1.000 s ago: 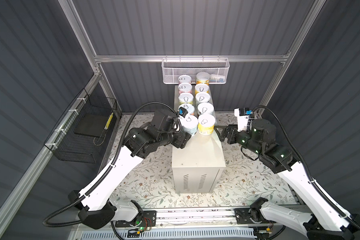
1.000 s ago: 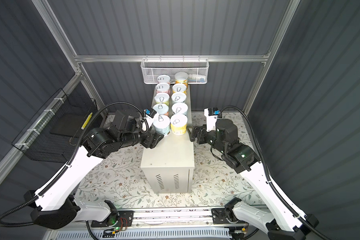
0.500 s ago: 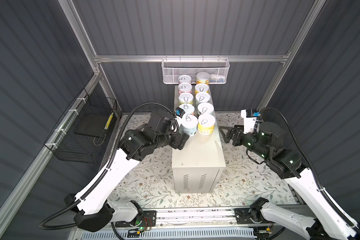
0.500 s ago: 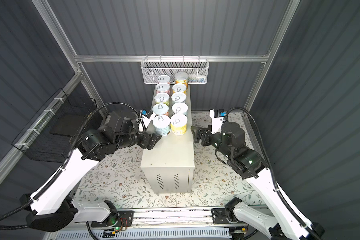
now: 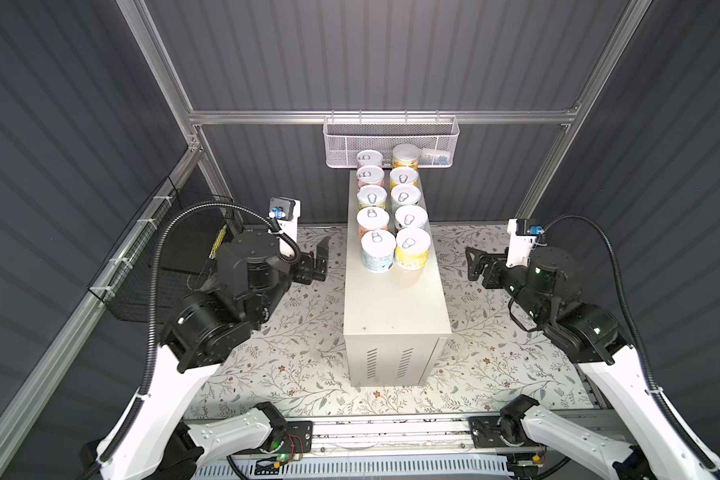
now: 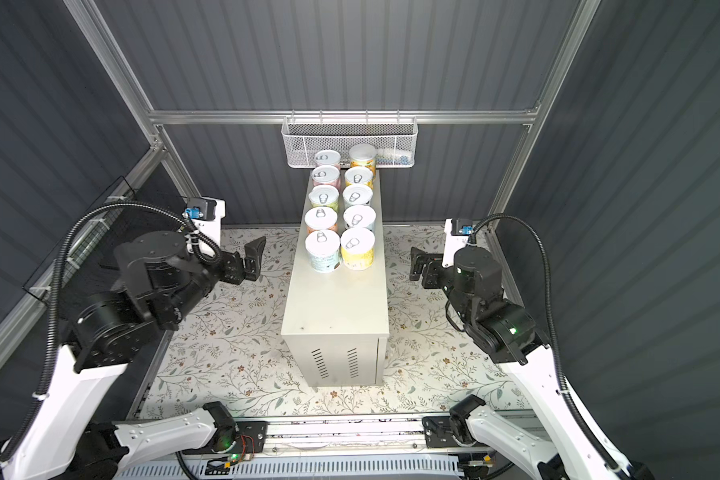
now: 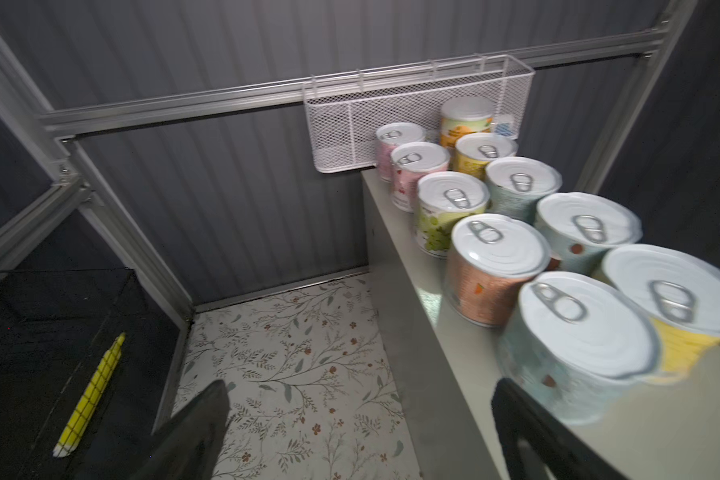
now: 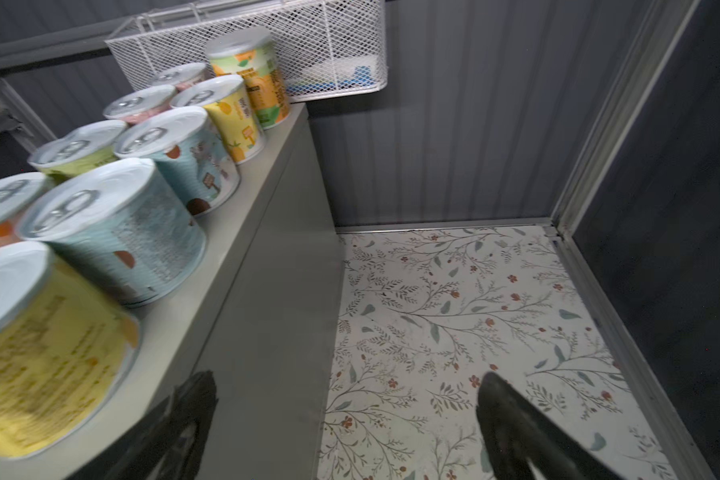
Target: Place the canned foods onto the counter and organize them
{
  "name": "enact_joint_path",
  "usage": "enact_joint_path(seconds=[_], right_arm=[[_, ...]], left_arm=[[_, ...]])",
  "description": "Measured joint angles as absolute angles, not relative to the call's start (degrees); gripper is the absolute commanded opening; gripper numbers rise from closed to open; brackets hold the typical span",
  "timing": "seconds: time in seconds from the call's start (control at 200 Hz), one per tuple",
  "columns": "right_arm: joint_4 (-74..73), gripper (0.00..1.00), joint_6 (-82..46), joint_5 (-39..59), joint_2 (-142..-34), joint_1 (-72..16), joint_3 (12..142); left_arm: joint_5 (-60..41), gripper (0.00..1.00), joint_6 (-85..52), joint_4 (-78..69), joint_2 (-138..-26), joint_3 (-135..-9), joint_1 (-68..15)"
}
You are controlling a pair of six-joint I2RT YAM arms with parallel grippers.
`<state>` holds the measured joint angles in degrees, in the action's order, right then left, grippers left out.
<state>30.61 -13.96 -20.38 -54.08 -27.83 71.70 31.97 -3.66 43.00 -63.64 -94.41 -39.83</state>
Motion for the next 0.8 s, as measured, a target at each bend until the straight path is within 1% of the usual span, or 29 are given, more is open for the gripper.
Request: enact_joint_path(seconds=[0.12, 0.18, 0.22, 0.28, 0.35, 0.45, 0.595, 0.69, 0.796], right_arm=[[27.2, 0.99, -12.4, -23.1, -55.9, -24.3, 66.3], [24.6, 0.99, -11.4, -23.9, -56.0, -22.6, 61.9], [23.3, 0.99, -10.9, -24.1, -56.2, -21.5, 59.0], [21.9, 0.99, -10.4, -24.3, -56.8, -19.9, 55.8], [19.5, 0.99, -10.2, -24.3, -57.6, -18.4, 53.0], [13.3, 0.99, -10.0, -24.6, -58.7, -17.3, 48.1], [4.6, 0.99, -8.2, -28.7, -63.2, -17.1, 41.0], [-2.0, 0.99, -5.7, -31.9, -66.2, -16.1, 36.1], [-7.9, 0.99, -4.3, -32.6, -69.2, -12.7, 32.1]], left_arm=[[26.3, 1.00, -8.1, 32.8, -66.4, -82.0, -21.5], [24.4, 1.00, -10.4, 27.7, -68.1, -74.0, -15.4], [23.9, 0.99, -11.6, 24.8, -68.9, -68.7, -13.0], [23.8, 1.00, -12.8, 20.1, -69.4, -61.4, -12.0], [24.2, 1.00, -13.5, 11.3, -69.5, -51.9, -12.0], [25.5, 1.00, -13.8, -0.1, -71.8, -41.2, -12.1], [28.9, 1.00, -12.6, -8.6, -78.9, -35.4, -12.1], [32.1, 1.00, -11.4, -15.5, -79.2, -30.9, -12.1], [34.9, 1.00, -10.7, -20.3, -79.2, -27.0, -12.1]])
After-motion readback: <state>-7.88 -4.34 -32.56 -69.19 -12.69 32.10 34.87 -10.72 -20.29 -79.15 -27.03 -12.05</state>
